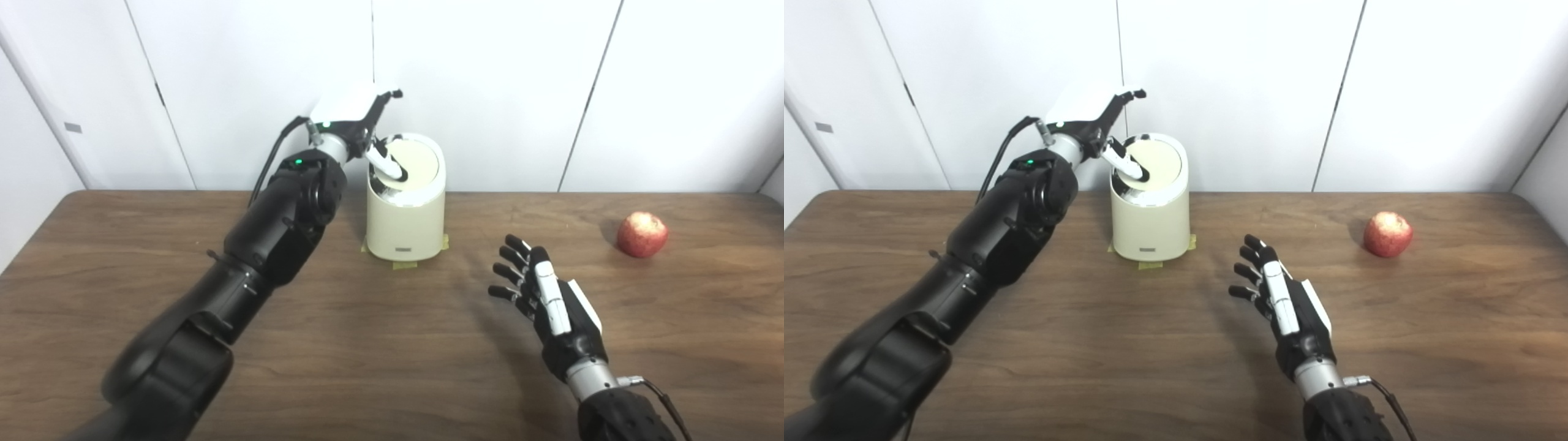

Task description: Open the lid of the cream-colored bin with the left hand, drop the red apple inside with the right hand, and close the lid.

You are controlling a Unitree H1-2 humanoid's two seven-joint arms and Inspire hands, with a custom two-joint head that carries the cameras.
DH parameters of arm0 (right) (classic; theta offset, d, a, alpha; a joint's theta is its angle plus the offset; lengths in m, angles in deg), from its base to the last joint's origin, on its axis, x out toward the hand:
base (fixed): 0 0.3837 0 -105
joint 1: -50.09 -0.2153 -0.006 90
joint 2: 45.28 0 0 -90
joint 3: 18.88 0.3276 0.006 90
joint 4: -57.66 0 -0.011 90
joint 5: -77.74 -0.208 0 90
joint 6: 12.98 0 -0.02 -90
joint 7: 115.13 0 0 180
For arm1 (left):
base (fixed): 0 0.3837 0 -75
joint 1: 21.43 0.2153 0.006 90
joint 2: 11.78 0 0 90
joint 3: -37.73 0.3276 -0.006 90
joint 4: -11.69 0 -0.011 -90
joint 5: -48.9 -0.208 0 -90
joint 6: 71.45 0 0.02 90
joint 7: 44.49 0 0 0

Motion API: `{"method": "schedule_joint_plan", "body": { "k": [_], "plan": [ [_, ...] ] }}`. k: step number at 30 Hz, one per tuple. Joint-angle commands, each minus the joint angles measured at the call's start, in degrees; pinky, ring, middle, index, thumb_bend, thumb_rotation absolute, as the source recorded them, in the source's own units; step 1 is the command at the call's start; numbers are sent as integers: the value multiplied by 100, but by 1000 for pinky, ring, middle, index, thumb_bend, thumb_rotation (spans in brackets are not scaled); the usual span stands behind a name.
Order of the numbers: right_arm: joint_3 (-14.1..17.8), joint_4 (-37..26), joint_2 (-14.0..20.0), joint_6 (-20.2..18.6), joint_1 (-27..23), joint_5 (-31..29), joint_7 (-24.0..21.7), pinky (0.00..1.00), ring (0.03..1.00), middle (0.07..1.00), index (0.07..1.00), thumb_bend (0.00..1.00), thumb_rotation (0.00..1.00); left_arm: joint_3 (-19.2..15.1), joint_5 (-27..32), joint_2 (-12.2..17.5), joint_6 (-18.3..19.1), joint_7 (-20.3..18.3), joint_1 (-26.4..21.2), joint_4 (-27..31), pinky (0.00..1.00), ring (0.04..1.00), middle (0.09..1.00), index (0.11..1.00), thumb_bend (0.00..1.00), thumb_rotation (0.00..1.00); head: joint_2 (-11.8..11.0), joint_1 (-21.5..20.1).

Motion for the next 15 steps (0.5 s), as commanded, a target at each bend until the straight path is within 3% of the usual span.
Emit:
{"method": "schedule_joint_plan", "body": {
  "k": [1, 5, 8, 15],
  "plan": [
    [0, -182, -29, 144, -201, -3, 0, 740, 879, 920, 913, 523, 1000, 265, -446, 116, -53, -200, -240, 127, 811, 877, 894, 913, 992, 0, 11, 2],
    [-4, -195, -32, 123, -204, -17, -5, 746, 881, 923, 917, 535, 1000, 559, -827, 222, -33, -501, -206, 310, 857, 894, 901, 924, 1000, 0, 15, -5],
    [-1, -199, -43, 123, -205, -16, 5, 750, 880, 922, 914, 536, 1000, 540, -892, 245, -47, -636, -170, 421, 862, 893, 901, 928, 1000, 0, 26, -2],
    [-3, -202, -55, 93, -205, 14, 30, 743, 875, 917, 910, 544, 1000, -158, -496, 167, 210, -868, -101, 941, 783, 853, 867, 885, 965, 0, 88, -5]
  ]
}}
